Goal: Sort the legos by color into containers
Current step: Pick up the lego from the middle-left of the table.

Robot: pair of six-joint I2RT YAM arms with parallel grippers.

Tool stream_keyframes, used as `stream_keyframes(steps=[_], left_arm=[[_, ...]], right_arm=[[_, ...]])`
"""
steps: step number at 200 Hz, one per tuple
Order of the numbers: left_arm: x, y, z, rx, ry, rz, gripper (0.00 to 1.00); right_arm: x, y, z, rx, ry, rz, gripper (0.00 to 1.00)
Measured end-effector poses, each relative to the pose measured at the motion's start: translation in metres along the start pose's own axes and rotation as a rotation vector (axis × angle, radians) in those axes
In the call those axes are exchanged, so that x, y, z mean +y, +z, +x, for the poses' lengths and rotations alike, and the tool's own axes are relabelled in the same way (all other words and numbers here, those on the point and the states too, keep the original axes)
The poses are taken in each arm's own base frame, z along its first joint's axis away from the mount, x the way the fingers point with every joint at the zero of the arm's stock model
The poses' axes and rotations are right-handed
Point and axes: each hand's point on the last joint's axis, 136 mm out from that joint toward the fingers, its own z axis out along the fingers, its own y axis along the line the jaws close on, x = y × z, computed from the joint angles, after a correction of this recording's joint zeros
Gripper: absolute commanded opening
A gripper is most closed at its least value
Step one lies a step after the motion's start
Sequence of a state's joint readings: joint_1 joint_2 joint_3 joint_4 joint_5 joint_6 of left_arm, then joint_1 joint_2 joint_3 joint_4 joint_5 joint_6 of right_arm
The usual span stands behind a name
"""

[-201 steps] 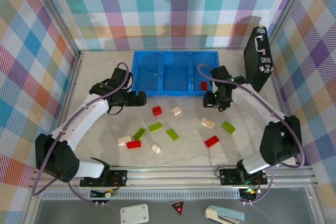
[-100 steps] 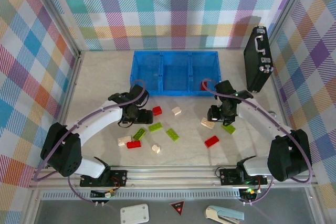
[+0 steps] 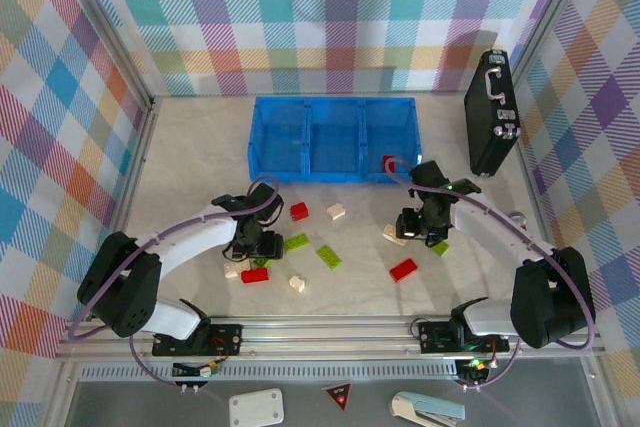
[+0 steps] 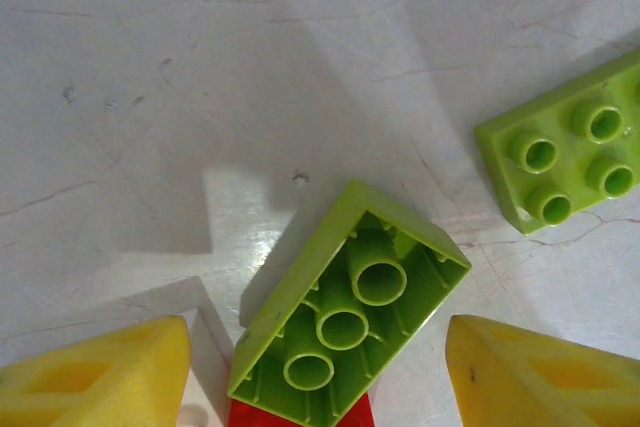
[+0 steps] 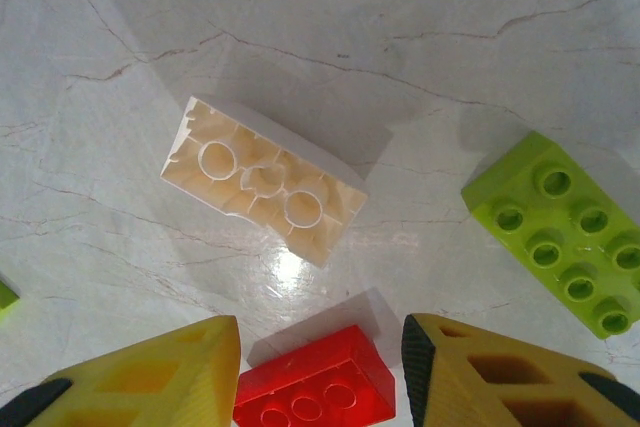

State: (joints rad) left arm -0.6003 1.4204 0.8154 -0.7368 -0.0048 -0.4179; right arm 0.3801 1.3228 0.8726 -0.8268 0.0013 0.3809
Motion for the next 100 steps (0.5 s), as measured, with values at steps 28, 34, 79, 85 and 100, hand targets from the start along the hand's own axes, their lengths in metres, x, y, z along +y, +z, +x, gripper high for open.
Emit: stream_keyframes(steps=[28, 34, 79, 85, 100], left_arm=[[-0.005, 0.007, -0.001, 0.014, 0.024, 0.014, 0.65], [-0.005, 0.010, -0.001, 0.020, 0.027, 0.015, 0.65], [-0.007, 0.017, 0.002, 0.043, 0.047, 0.014, 0.52], [-0.008, 0.018, 0.002, 0.039, 0.047, 0.016, 0.51], [-0.007, 0.019, 0.002, 0.036, 0.049, 0.014, 0.47]], right_arm=[[-0.001, 0.002, 0.002, 0.008, 0.001, 0.000, 0.48], [-0.001, 0.002, 0.003, 0.008, 0.001, 0.000, 0.48], [-0.001, 0.002, 0.002, 0.007, 0.001, -0.001, 0.48], [-0.001, 0.002, 0.003, 0.007, 0.001, -0.001, 0.48], [-0.001, 0.002, 0.002, 0.007, 0.001, -0.001, 0.48]])
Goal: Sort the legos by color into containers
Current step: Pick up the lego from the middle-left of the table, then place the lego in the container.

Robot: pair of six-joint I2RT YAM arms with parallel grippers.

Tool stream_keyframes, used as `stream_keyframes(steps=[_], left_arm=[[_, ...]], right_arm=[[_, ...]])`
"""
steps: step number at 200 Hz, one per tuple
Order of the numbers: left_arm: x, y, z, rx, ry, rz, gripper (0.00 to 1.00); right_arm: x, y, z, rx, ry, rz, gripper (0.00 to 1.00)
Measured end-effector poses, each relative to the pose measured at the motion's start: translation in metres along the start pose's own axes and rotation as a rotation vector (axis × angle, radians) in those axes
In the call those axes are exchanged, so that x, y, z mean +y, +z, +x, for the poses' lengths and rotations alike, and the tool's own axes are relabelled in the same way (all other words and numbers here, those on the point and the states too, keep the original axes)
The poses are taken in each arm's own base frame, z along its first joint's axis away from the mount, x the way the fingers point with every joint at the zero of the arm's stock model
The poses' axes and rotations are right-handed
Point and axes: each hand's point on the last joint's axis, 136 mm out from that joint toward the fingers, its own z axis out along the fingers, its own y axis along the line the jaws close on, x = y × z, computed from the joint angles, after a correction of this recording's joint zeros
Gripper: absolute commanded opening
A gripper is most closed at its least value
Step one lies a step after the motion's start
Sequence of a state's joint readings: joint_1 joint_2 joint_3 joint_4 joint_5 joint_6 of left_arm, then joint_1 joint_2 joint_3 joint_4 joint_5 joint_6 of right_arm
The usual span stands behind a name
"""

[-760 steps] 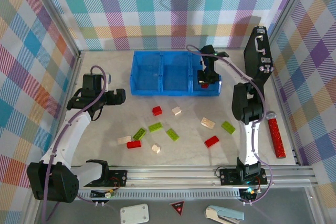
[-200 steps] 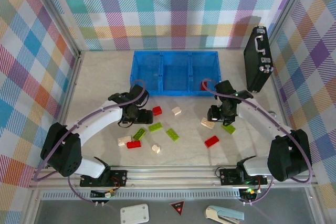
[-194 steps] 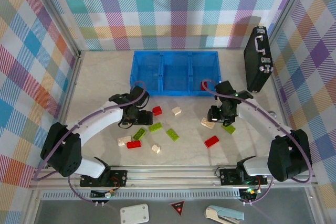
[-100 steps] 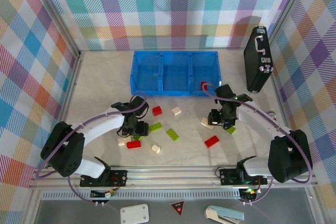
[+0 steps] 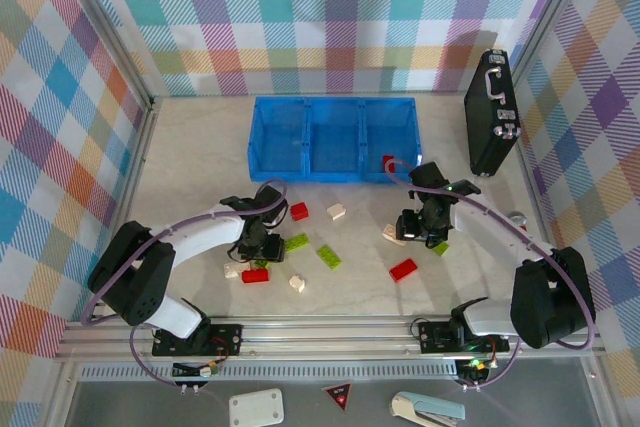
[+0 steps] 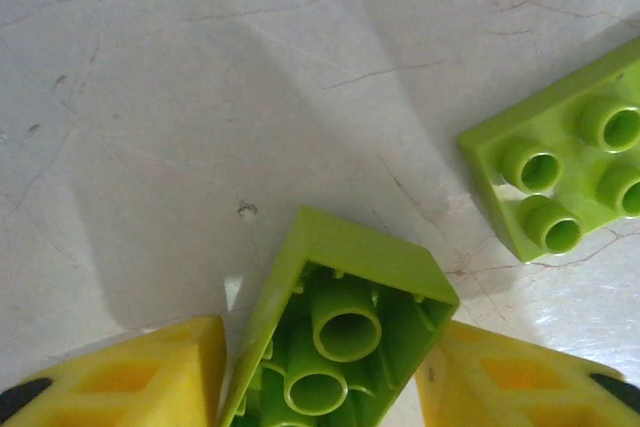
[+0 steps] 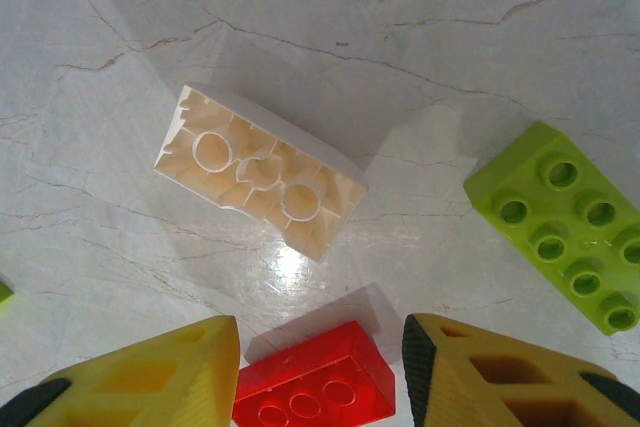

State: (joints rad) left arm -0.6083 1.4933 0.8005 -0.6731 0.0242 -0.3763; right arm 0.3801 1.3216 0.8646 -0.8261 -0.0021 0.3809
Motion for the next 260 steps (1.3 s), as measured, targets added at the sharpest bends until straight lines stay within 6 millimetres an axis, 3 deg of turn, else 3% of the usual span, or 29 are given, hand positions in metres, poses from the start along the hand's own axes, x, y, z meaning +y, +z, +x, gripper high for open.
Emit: stream_keyframes(steps=[82, 142, 197, 260], left_arm=[[0.004, -0.011, -0.006, -0.061, -0.001, -0.010, 0.33], [0.002, -0.017, -0.011, -0.077, -0.003, -0.007, 0.33], [-0.022, -0.050, -0.049, -0.184, -0.028, 0.068, 0.35], [-0.069, -0.087, -0.110, -0.261, -0.022, 0.185, 0.34]], right_arm=[[0.001, 0.000, 0.000, 0.002, 0.000, -0.003, 0.48], [0.001, -0.001, 0.000, -0.003, -0.001, -0.005, 0.48], [0.001, -0.004, -0.001, -0.014, -0.001, -0.010, 0.48], [0.002, -0.006, -0.001, -0.025, -0.003, -0.014, 0.48]])
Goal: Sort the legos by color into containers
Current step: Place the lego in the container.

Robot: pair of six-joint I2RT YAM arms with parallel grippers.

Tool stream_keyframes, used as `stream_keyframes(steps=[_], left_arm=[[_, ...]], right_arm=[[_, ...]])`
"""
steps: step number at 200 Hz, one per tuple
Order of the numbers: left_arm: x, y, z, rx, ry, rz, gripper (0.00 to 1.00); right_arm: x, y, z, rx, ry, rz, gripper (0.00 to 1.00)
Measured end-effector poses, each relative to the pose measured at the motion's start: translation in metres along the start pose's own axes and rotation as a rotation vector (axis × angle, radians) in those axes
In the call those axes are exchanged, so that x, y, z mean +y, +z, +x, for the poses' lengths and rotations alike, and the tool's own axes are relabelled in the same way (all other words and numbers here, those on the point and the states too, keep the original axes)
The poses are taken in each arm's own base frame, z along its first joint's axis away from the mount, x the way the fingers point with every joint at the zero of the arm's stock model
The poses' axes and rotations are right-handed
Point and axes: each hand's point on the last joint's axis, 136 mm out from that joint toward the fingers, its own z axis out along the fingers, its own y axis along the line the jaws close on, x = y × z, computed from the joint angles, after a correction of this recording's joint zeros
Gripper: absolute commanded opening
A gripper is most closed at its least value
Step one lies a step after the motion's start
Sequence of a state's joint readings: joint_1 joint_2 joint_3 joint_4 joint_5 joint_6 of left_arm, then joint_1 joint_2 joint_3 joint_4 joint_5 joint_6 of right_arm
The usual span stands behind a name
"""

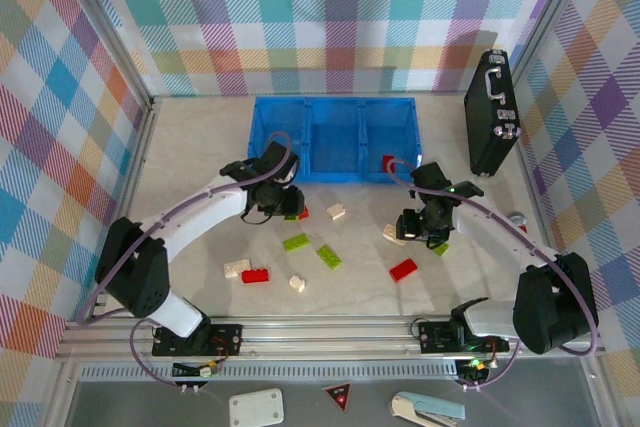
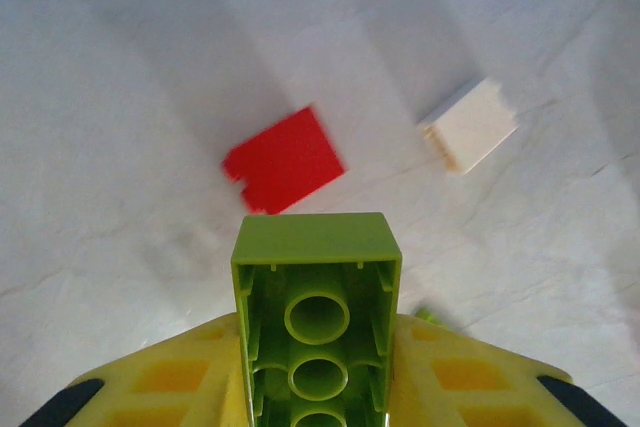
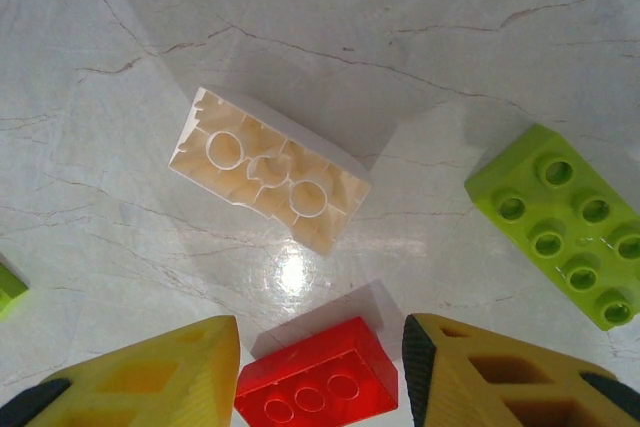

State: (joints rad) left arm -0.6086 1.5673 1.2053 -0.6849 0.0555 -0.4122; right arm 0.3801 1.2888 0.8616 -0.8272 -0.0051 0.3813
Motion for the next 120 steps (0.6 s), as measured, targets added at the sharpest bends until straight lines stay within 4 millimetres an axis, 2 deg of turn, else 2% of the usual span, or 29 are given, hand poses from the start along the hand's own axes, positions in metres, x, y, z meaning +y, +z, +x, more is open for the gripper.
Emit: stream_keyframes(steps=[65, 120], left_arm=[[-0.051, 0.008, -0.065, -0.063, 0.043, 0.015, 0.30], [-0.052, 0.033, -0.105, -0.124, 0.046, -0.084, 0.29]], right_arm=[[0.001, -0.004, -0.001, -0.015, -0.002, -0.006, 0.48], [0.001, -0.006, -0.002, -0.024, -0.003, -0.006, 0.48]])
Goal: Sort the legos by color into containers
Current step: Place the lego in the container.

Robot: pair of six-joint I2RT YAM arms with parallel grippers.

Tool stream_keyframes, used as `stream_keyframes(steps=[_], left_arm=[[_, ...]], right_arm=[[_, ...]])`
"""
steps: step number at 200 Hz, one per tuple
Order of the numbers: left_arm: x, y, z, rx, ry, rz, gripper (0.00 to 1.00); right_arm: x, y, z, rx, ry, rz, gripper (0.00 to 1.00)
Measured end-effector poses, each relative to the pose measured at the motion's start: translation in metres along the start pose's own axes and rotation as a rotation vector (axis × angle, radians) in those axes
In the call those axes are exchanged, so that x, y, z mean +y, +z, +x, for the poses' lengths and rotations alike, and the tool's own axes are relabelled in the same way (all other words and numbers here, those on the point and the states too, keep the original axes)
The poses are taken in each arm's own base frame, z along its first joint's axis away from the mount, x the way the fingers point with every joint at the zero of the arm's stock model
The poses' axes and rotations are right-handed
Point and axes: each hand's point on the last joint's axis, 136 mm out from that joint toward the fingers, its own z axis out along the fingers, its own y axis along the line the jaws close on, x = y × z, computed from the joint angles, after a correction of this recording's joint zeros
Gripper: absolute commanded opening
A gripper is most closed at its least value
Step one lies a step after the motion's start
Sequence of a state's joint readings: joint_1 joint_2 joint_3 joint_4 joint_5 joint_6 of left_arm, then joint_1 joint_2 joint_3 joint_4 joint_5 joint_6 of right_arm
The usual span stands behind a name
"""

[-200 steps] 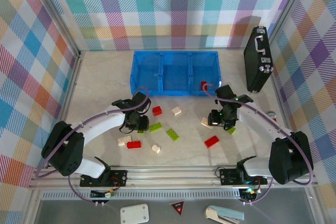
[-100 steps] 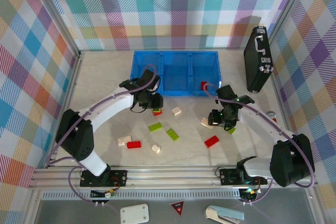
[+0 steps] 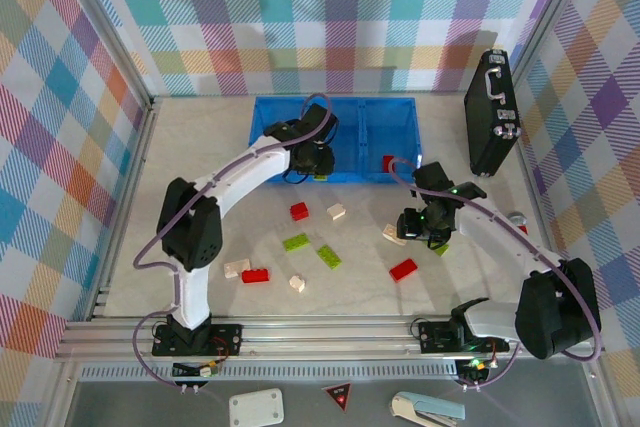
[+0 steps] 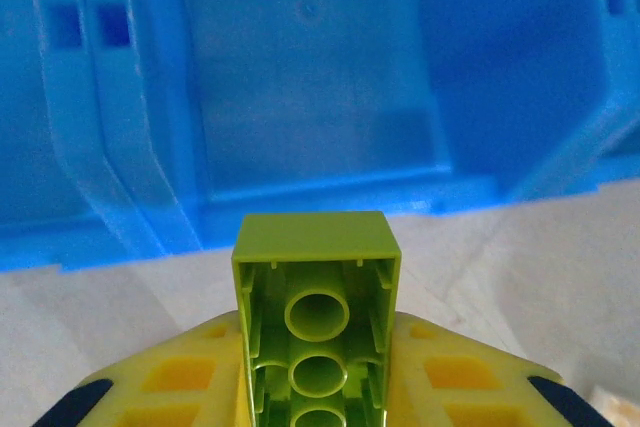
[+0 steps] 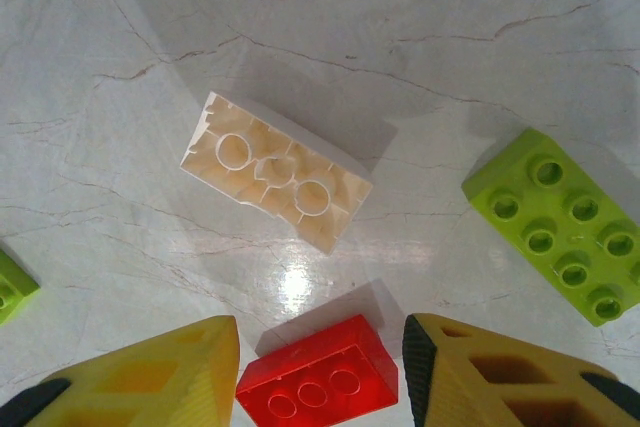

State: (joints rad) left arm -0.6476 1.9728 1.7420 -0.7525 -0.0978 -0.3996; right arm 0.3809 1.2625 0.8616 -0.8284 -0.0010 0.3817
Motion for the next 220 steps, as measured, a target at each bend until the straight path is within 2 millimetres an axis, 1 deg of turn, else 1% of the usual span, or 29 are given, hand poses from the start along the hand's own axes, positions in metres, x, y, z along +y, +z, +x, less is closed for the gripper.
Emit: stream_keyframes(steps=[24, 44, 74, 95, 112, 150, 176, 207, 220], left_arm=[[0.004, 0.014, -0.009, -0.020, 0.001, -0.054, 0.29], [0.004, 0.024, -0.021, -0.047, 0.000, -0.086, 0.29], [-0.001, 0.037, -0.042, -0.091, -0.002, -0.111, 0.30], [-0.007, 0.050, -0.057, -0.121, 0.007, -0.128, 0.30], [-0.010, 0.061, -0.064, -0.130, 0.019, -0.141, 0.31], [-0.005, 0.080, -0.061, -0.106, 0.041, -0.196, 0.31], [0.002, 0.092, -0.051, -0.072, 0.059, -0.235, 0.32], [0.009, 0.101, -0.043, -0.043, 0.069, -0.264, 0.35], [0.009, 0.101, -0.042, -0.041, 0.069, -0.265, 0.39]], right_arm=[[0.000, -0.002, 0.000, -0.006, 0.000, -0.002, 0.48], [0.000, -0.002, 0.000, -0.007, 0.000, -0.001, 0.48], [0.000, -0.003, 0.000, -0.012, 0.002, -0.001, 0.48], [0.000, -0.004, -0.001, -0.015, 0.002, -0.002, 0.48], [-0.001, -0.004, -0.001, -0.016, 0.002, 0.001, 0.49], [-0.001, -0.004, 0.000, -0.015, 0.002, 0.002, 0.49], [-0.001, -0.004, 0.000, -0.015, 0.002, 0.002, 0.48], [-0.001, -0.004, 0.000, -0.015, 0.002, 0.002, 0.49], [-0.001, -0.004, 0.000, -0.015, 0.002, 0.002, 0.49]])
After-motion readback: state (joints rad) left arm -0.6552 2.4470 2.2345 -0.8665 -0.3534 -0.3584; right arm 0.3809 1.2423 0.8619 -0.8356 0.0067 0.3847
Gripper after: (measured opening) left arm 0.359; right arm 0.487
